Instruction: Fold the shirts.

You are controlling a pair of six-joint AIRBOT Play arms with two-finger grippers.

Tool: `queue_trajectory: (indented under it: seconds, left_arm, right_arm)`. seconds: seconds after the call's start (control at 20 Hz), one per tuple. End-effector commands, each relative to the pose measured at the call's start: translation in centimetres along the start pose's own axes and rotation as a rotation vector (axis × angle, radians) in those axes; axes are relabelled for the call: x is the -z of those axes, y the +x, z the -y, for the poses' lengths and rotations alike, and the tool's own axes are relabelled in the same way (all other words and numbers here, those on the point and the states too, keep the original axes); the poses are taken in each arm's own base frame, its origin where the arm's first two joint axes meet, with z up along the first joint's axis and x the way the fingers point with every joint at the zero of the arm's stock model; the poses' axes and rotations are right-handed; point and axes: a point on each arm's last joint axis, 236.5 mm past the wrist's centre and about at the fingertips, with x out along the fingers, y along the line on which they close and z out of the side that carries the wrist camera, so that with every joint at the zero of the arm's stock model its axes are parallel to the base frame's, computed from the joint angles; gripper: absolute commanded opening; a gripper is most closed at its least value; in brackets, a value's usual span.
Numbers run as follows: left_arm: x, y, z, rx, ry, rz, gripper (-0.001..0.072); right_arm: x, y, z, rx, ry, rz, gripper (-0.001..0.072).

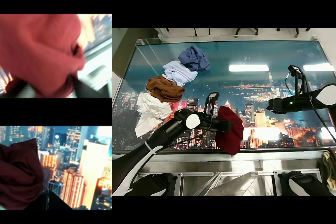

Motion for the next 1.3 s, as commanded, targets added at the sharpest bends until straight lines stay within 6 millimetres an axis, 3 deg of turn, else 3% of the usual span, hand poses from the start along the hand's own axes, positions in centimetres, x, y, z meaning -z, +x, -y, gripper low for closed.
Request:
queue_trajectory:
  seconds: [0.0,0.2,0.25,0.3,0.4,0.55,0.75,0.85,0.9,0.95,1.0,1.25]
  left_arm:
    - [1.8,-1.6,-3.3,-0.048,0.017,-0.122,0.0699]
    - [0.0,-8.3,-9.6,-0.112,-0.07,0.001,0.0697]
    - [0.2,-9.0,-10.5,-0.082,-0.112,0.027,0.065]
    - [0.6,-9.0,-10.6,-0.017,-0.141,0.034,0.0651]
    - [0.8,-8.1,-10.5,0.126,-0.187,0.053,0.0651]
    - [-0.3,-5.3,-11.9,0.222,-0.263,0.061,0.065]
    - [-4.0,-0.5,-14.9,0.146,-0.297,0.107,0.065]
    - [-5.6,1.5,-15.3,0.135,-0.285,0.093,0.0649]
    - [-6.3,2.5,-15.5,0.135,-0.282,0.078,0.063]
    - [-6.8,3.7,-15.7,0.138,-0.28,0.058,0.0455]
    - [-7.3,4.7,-15.8,0.142,-0.278,0.04,0.0354]
    - [-7.4,7.9,-14.6,0.215,-0.25,-0.114,0.0369]
  right_arm:
    - [0.0,0.0,0.5,0.021,-0.004,0.0,0.0027]
    - [0.1,0.0,0.4,0.019,-0.007,-0.002,0.0027]
    - [0.0,0.1,0.4,0.019,-0.006,-0.002,0.0027]
    - [0.1,0.2,0.5,0.019,-0.005,-0.005,0.0027]
    - [0.2,0.6,0.3,0.004,0.005,-0.017,0.0027]
    - [1.2,1.6,-0.9,-0.061,0.042,-0.056,0.0027]
    - [3.2,2.1,-2.8,-0.155,0.083,-0.132,0.0027]
    - [3.7,1.8,-3.4,-0.163,0.065,-0.137,0.0027]
    - [3.7,1.5,-3.7,-0.167,0.055,-0.129,0.0027]
    - [3.8,1.1,-4.1,-0.171,0.043,-0.12,0.0027]
    - [3.8,0.7,-4.4,-0.177,0.034,-0.111,0.0027]
    - [3.3,-1.3,-6.1,-0.219,0.011,-0.034,0.0027]
